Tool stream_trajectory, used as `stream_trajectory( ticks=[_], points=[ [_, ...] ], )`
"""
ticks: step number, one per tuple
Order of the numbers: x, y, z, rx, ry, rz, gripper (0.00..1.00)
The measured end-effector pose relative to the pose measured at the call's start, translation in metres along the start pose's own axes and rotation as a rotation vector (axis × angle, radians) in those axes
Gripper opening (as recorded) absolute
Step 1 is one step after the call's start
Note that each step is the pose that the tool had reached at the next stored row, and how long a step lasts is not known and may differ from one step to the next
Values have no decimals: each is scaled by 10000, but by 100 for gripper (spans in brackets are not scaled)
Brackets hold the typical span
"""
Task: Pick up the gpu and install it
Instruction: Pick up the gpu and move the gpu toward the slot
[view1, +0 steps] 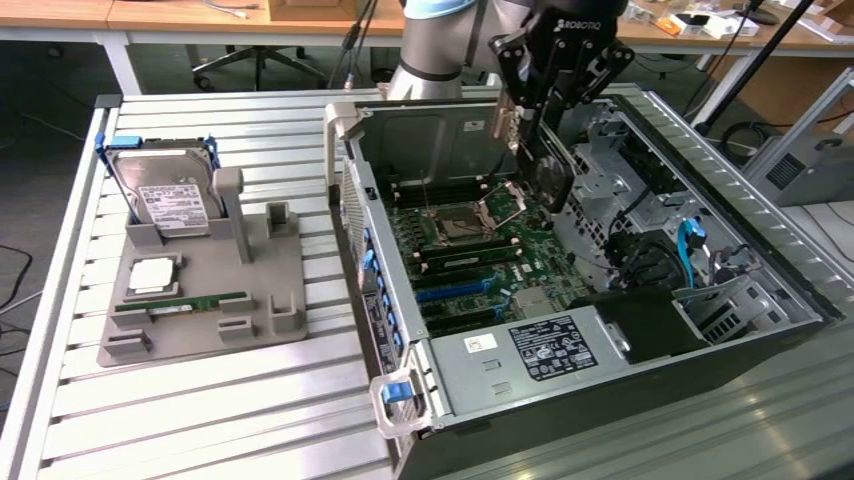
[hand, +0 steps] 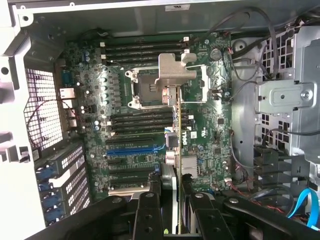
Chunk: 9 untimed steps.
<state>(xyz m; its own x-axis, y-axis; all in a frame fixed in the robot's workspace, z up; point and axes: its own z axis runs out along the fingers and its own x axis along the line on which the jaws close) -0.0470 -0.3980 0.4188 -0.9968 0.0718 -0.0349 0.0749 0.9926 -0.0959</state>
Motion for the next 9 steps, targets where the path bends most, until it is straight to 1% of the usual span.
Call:
stream_trajectory(
  ticks=[9],
  points=[
    [-57, 5, 6, 39, -3, -1, 27]
  ],
)
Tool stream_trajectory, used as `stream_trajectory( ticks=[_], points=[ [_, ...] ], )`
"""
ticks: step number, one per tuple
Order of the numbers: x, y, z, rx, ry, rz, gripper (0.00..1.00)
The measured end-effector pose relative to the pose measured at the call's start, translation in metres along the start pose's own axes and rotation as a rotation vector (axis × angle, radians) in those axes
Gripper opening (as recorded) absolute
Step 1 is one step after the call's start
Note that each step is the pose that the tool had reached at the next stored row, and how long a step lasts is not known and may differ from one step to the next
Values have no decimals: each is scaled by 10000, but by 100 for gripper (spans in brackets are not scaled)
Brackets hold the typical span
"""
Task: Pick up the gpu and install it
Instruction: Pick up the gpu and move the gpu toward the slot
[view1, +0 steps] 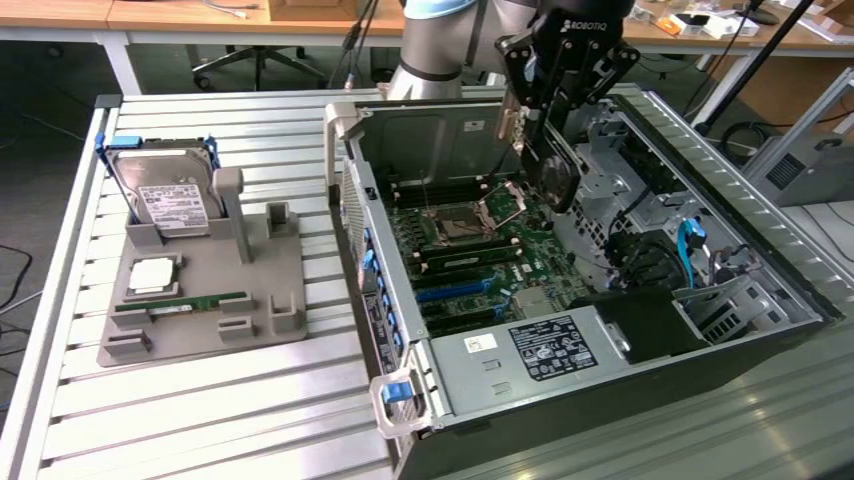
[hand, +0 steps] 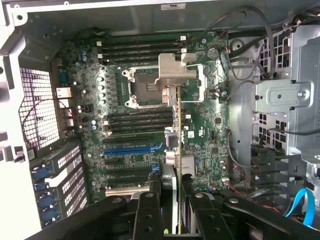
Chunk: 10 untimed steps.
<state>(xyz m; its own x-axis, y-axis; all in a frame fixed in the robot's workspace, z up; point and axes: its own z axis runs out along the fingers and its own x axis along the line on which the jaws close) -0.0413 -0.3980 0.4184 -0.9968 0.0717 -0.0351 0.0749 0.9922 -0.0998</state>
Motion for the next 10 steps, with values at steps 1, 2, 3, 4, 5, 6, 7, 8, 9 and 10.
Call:
stream_trajectory(
  ticks=[1, 2, 3, 4, 5, 6, 7, 8, 9, 10],
  points=[
    [-7, 0, 1, 4, 0, 0, 27],
    [-13, 1, 2, 5, -1, 0, 27],
    [-16, 1, 3, 6, -1, -1, 27],
    [-19, 1, 4, 7, -1, 0, 27],
    [-19, 1, 4, 7, 0, 1, 27],
    [-19, 2, 4, 7, 0, 1, 27],
    [-19, 2, 4, 6, 0, 1, 27],
    [-20, 2, 4, 6, 0, 0, 27],
    [-20, 2, 4, 6, 0, 0, 27],
    [-20, 2, 4, 5, 0, 0, 27]
  ],
)
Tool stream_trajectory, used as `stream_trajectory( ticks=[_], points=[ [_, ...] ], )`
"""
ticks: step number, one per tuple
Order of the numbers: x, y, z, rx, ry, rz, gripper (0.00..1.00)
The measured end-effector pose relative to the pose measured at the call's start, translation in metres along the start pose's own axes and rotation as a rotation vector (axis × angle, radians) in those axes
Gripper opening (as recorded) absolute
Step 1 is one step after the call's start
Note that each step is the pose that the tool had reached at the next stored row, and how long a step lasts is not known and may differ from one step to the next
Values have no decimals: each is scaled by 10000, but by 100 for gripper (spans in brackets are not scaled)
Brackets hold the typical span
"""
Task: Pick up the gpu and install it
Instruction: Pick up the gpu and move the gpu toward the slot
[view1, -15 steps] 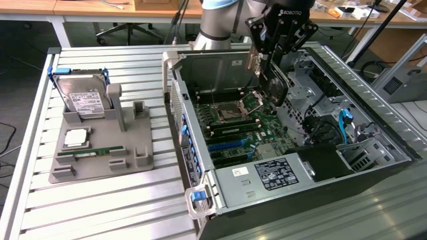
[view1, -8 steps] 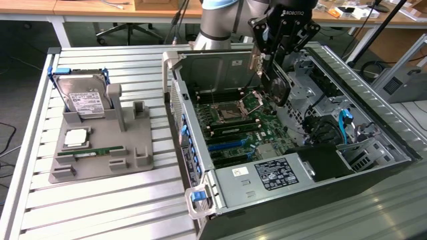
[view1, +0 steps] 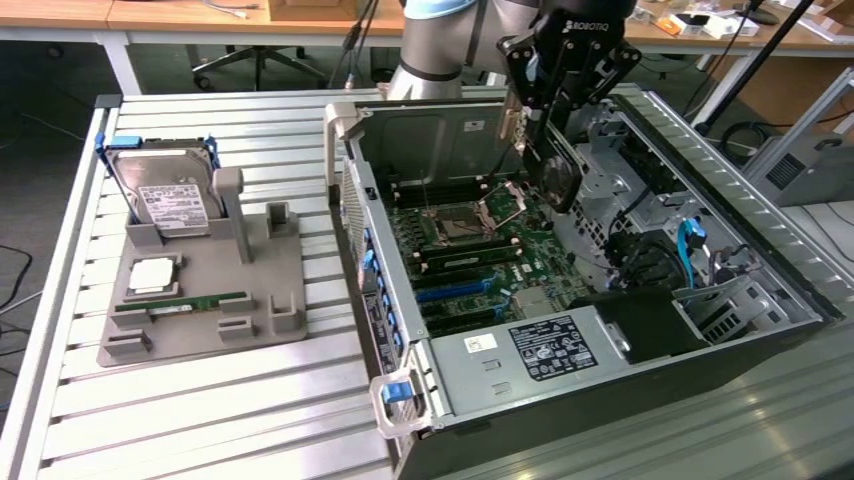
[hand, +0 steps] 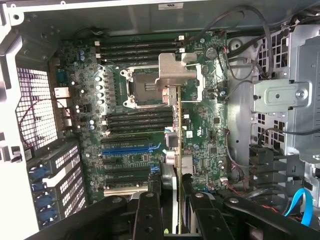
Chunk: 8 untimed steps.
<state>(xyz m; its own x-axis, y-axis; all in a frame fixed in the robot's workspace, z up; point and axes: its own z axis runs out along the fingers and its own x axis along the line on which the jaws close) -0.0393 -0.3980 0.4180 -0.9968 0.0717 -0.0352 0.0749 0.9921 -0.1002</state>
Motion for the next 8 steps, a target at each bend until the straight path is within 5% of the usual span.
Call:
stream_trajectory(
  ticks=[1, 3, 8],
  points=[
    [0, 0, 0, -11, 2, 0, 27],
    [-1, -1, 1, -244, 19, 5, 27],
    [-1, -12, 4, -1152, 86, 32, 27]
  ],
)
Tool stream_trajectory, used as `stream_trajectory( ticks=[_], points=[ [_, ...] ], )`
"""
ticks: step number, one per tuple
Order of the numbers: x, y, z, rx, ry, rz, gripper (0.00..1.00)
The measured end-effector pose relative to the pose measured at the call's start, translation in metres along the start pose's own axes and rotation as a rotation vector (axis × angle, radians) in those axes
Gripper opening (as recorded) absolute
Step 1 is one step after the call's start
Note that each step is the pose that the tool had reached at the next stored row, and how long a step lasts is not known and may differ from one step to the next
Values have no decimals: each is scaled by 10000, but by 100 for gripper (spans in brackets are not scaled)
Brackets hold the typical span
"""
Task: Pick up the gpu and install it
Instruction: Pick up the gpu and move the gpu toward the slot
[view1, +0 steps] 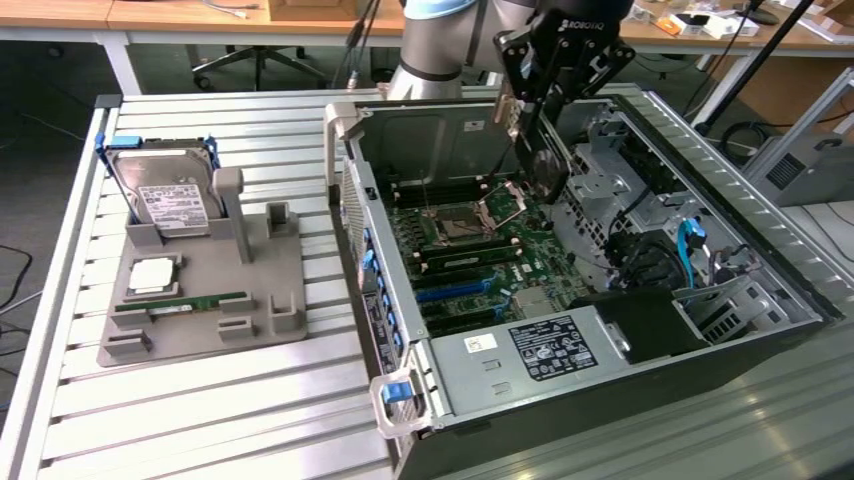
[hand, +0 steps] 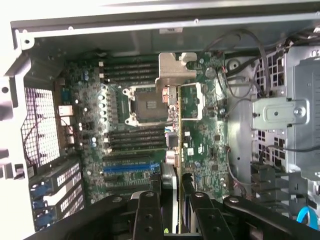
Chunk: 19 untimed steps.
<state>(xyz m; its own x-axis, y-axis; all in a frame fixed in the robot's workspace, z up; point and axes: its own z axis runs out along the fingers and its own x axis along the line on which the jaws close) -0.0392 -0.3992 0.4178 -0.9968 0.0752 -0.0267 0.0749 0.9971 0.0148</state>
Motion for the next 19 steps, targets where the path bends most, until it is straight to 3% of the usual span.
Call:
stream_trajectory(
  ticks=[1, 3, 4, 19],
  points=[
    [0, -3, 1, -181, 13, 5, 27],
    [0, -8, 2, -470, 36, 13, 27],
    [0, -9, 2, -527, 40, 15, 27],
    [0, -11, 41, -537, 41, 15, 27]
  ],
)
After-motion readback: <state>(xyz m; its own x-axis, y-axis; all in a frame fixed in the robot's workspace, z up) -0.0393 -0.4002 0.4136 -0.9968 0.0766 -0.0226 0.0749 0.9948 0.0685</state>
